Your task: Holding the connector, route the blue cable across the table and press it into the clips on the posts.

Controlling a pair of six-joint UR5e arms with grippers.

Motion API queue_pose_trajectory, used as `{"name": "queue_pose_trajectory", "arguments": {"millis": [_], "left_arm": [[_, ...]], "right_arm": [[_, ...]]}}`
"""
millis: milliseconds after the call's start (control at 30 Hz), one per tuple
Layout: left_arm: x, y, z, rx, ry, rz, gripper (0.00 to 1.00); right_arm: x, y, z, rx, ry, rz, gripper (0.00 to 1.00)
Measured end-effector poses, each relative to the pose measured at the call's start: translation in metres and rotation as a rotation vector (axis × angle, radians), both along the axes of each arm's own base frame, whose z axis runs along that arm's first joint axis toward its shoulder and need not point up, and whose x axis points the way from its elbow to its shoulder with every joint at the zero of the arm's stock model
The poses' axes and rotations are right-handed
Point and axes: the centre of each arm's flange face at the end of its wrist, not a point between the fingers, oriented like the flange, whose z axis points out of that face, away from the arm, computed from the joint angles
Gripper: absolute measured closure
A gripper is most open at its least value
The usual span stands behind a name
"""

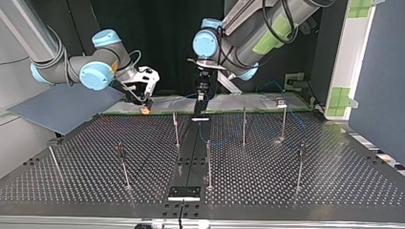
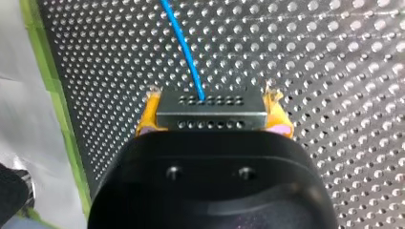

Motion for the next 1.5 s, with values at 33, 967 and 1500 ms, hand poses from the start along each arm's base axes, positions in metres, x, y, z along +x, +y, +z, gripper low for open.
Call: {"name": "queue_pose_trajectory", "arguments": {"millis": [33,967,1500], "left_arm": [[-0.002,0.0,-0.002,-0.004,0.001,-0.007,1.0],[0.036,-0.023,0.006,-0.139,0.001,-0.08,1.0],[0.088,-0.031,0.002,-0.17,-0.018,-0.088,1.0]], "right_arm": [[0.0,-0.001,-0.002,-0.001,-0.003,-0.001,1.0],[-0.007,-0.028,-0.031,-0.036,-0.046,-0.04,1.0],[-0.012,-0.049,-0.057,-0.067,-0.071,-0.059,1.0]]}}
